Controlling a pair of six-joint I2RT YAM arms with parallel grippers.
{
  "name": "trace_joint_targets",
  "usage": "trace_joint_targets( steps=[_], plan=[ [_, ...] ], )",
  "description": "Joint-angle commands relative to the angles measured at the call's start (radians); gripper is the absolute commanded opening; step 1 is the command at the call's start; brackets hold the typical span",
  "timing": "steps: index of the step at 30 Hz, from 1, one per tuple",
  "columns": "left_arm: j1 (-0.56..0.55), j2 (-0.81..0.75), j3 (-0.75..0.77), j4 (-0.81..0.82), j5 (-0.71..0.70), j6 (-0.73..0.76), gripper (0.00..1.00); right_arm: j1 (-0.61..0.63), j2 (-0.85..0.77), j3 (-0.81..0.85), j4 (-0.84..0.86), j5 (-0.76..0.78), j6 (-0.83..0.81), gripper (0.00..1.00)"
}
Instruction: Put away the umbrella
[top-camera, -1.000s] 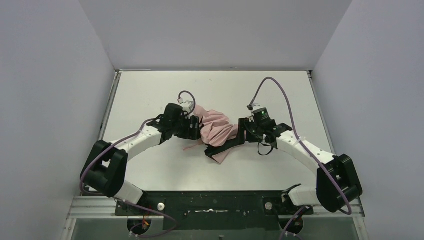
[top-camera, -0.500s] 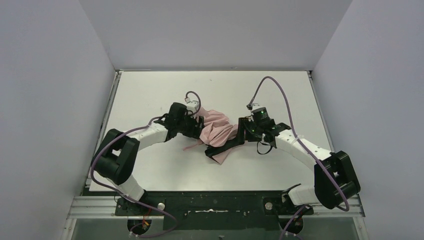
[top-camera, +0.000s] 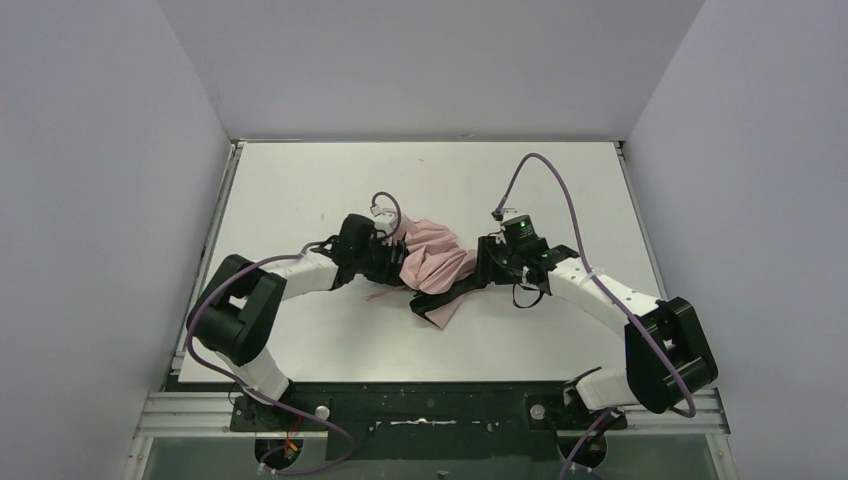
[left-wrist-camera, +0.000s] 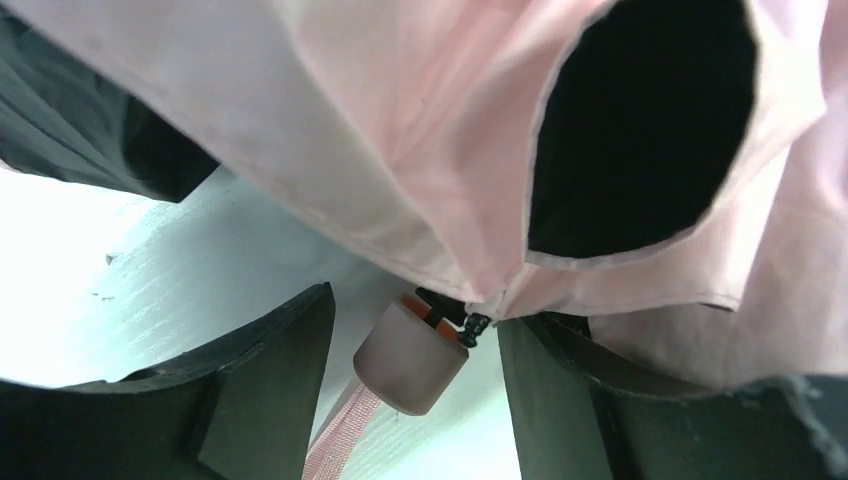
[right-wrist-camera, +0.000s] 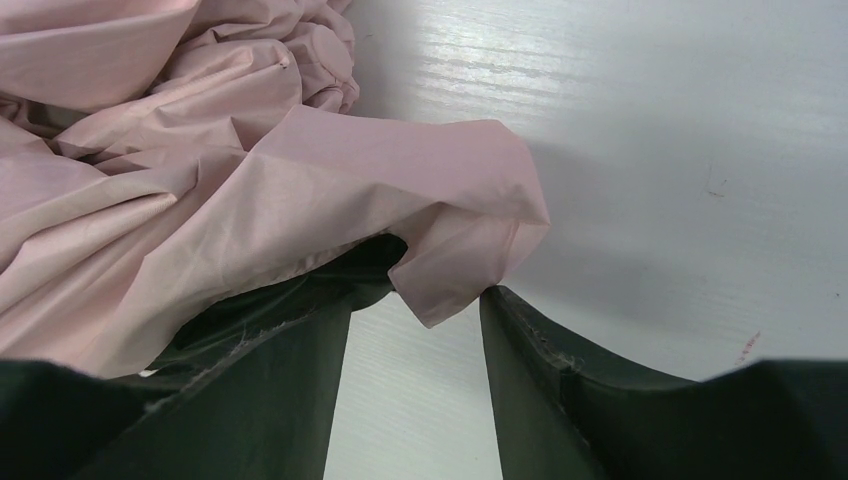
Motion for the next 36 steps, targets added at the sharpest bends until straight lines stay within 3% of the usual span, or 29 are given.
trace_joint_targets(
  steps=[1,10,14,19,28,36],
  plan=[
    [-0.006,-0.04,-0.005,0.057,0.011,-0.008,0.57,-0.009,-0.002,0.013,0.035,0.001,0.001,0.51],
    [-0.006,-0.034,-0.007,0.07,0.012,-0.018,0.39,-0.008,-0.002,0.022,0.021,0.007,0.0,0.44],
    [-0.004,-0.029,0.007,0.067,0.014,-0.019,0.27,-0.006,-0.019,0.029,0.004,0.024,-0.012,0.36],
    [-0.004,-0.022,0.011,0.068,0.018,-0.023,0.19,0.005,-0.049,0.042,-0.04,0.078,-0.04,0.22],
    [-0.004,-0.022,0.008,0.069,0.011,-0.027,0.14,0.051,-0.074,0.043,-0.079,0.209,-0.067,0.01],
    [-0.004,-0.028,0.015,0.054,-0.003,-0.025,0.11,0.089,-0.124,0.047,-0.11,0.255,-0.082,0.0]
  ],
)
